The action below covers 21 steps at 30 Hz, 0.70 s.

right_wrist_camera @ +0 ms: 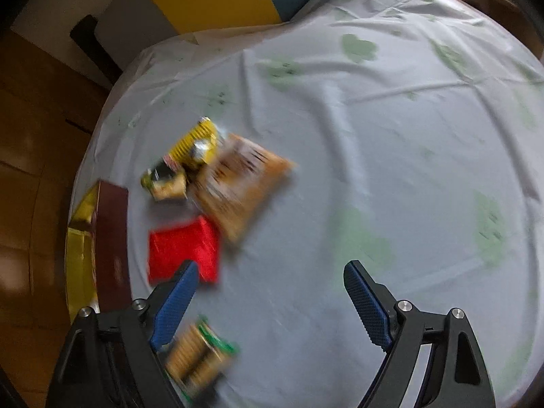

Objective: Organize snacks
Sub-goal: 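Lift the cracker pack with the left tool while the right tool grasps the round cake bag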

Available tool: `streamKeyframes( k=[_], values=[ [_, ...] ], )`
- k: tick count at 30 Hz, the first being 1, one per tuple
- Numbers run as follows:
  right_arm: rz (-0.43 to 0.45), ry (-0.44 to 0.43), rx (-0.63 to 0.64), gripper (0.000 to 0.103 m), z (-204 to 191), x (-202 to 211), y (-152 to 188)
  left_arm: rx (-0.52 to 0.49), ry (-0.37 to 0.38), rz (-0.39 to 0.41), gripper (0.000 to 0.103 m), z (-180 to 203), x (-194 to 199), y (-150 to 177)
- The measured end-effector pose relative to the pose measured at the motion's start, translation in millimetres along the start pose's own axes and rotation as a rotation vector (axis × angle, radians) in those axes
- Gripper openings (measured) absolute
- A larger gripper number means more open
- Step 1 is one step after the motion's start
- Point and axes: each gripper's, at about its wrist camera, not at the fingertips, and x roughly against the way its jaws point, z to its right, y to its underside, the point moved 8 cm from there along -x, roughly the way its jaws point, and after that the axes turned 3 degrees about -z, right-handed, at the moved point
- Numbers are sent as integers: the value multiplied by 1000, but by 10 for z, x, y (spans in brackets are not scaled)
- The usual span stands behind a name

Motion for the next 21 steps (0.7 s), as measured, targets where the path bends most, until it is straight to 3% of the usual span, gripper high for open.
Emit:
streamKeyframes(
  k=[3,7,10,13,18,21],
  values=[
    [-8,16,-34,88,-200,-258,-225,3,6,3,54,4,2,-6],
    [9,118,-46,88,-282,-516,-426,8,14,8,54,-3,12,-9],
    [28,225,53,89,-384,-635,-486,10,18,10,54,-6,17,-13],
    [25,308,213,82,-456,-663,-454,12,22,12,54,-13,21,-19],
    [-62,327,345,81,-169,-529,-247,15,23,15,54,-28,29,-24],
    [-89,360,354,89,163,-365,-133,15,19,16,54,-34,45,-26]
  ],
)
